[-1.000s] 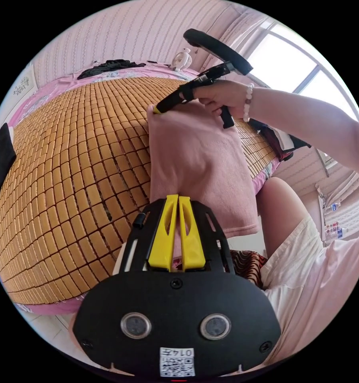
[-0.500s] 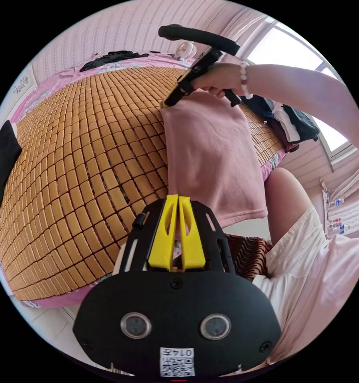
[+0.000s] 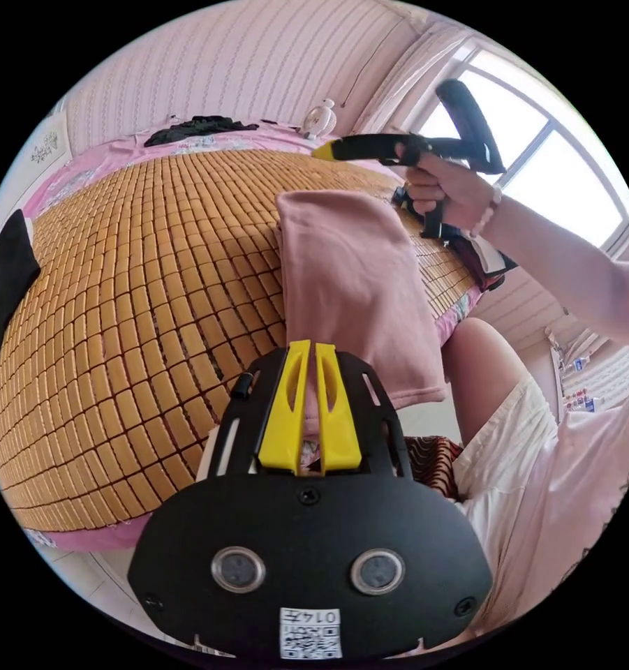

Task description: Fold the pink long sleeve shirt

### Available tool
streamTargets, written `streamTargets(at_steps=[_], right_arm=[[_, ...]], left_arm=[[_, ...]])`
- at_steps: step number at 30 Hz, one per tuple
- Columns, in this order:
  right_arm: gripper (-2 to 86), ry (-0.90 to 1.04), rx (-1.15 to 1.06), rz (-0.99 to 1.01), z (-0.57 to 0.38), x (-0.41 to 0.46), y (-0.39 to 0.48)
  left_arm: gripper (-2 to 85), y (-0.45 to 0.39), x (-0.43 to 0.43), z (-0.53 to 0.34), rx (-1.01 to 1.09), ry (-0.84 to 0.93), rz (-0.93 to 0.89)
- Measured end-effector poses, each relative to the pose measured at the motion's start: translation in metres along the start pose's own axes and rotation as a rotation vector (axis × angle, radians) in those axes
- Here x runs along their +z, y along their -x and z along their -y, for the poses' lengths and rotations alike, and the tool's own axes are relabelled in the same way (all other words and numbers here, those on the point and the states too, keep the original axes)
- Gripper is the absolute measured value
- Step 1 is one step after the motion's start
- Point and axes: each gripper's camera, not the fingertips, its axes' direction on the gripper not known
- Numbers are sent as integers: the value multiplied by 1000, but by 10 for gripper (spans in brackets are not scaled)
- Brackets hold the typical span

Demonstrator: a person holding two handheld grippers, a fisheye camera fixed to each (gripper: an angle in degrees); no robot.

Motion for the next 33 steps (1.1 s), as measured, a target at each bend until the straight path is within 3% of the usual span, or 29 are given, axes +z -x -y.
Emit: streamTargets(at_steps=[3, 7, 12, 15, 18, 22, 27, 30, 33], right_arm=[[107, -62, 195, -105, -75, -59, -54], [152, -58, 492, 14, -194, -91, -112], [219, -108, 673, 137, -288, -89, -132], [221, -173, 700, 213, -320, -88, -142], [218, -251, 712, 305, -338, -93, -154], [212, -315, 732, 451, -353, -86, -172], [126, -176, 726, 351, -348, -84, -182], [86, -195, 818, 494, -375, -83, -210], [79, -190, 755, 511, -385, -90, -219]], left_arm=[[41, 1, -2, 1, 7, -66, -8], [104, 7, 9, 3, -26, -96, 6], [132, 27, 14, 3, -156, -174, -106], [153, 33, 16, 11, -198, -255, -132], [163, 34, 37, 33, -158, -176, -99], [164, 54, 76, 67, -138, -85, -189], [160, 55, 103, 91, -76, 13, -276], [165, 44, 109, 96, -38, 17, -266], [169, 40, 114, 104, -25, 20, -284]])
